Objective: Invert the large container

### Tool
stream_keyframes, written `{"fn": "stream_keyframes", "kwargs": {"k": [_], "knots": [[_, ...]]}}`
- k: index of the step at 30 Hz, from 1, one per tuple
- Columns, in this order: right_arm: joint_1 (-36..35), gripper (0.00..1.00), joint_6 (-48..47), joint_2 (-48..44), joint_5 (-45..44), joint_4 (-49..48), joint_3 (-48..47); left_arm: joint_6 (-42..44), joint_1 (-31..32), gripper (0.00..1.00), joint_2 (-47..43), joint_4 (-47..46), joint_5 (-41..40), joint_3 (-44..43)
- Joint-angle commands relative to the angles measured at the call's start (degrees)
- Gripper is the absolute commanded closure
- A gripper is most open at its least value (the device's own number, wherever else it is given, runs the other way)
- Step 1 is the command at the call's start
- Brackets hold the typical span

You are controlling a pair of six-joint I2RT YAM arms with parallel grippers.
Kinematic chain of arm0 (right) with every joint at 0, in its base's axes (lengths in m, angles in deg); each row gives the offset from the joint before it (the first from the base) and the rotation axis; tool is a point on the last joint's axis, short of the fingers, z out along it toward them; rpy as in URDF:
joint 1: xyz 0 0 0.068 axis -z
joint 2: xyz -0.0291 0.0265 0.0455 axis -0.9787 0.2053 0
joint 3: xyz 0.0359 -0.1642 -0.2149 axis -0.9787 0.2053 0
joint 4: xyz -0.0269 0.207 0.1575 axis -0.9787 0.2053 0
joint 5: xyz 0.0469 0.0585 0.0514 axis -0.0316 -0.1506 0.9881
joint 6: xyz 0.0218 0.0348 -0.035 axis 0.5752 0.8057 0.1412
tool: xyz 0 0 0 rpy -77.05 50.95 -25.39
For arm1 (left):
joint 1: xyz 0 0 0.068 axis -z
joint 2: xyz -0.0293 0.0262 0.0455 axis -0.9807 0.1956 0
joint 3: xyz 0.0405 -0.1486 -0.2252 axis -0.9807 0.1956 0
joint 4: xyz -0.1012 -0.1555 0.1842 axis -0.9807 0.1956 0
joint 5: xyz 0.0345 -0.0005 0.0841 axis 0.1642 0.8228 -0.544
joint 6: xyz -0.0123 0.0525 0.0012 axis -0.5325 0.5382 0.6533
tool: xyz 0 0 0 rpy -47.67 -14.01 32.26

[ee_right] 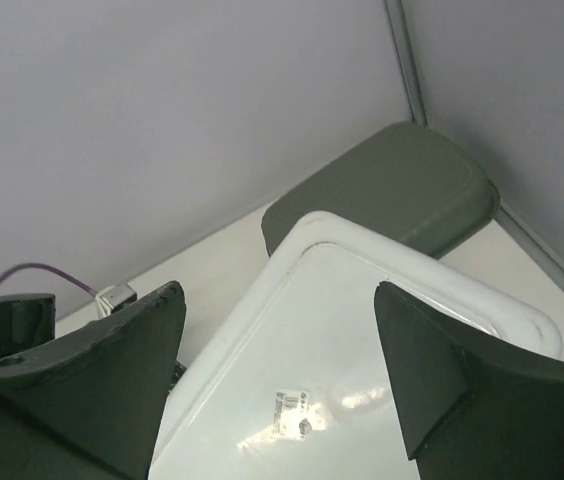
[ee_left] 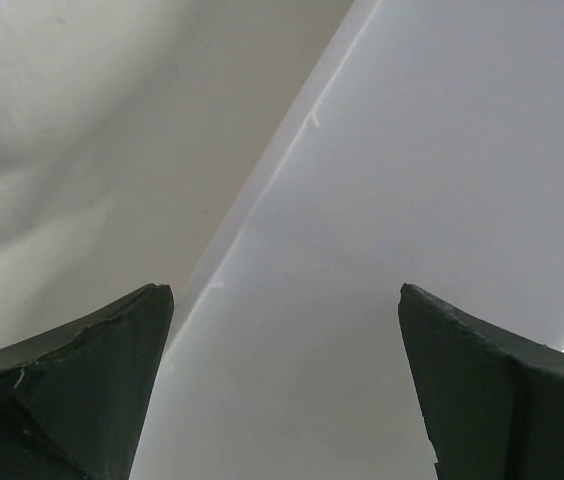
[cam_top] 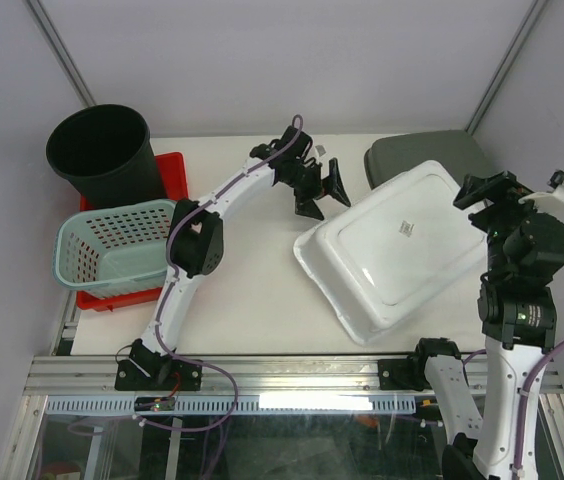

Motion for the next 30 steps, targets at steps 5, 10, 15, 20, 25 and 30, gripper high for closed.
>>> {"fn": "stream_keyframes", "kwargs": {"k": [5,10,15,20,25,30], "knots": [[0.16,0.19,-1.15,1.11,4.88,8.56,0.99,11.32,-0.48,0.01,-11.91,5.32,-20.03,-1.21],[0.16,0.19,-0.7,2.38,8.71,10.98,2.01,14.38,-1.04,0.01,-16.18,5.41,-28.16,-2.83],[0.1,0.19,-0.99,7.67,11.31,11.75,0.15,18.08,-1.21,0.01,-23.15,5.17,-36.12,-2.13],[0.01,0.18,-0.23,17.9,12.9,12.18,-6.65,19.86,-1.14,0.01,-31.79,1.94,-35.64,8.87],[-6.69,0.16,-0.02,27.24,3.96,9.53,-11.29,18.19,0.88,0.01,-40.54,1.02,-42.28,22.79],[-10.18,0.11,-7.07,44.91,-3.02,14.76,-26.25,17.11,4.47,0.01,-46.37,3.39,-47.6,29.33]]}}
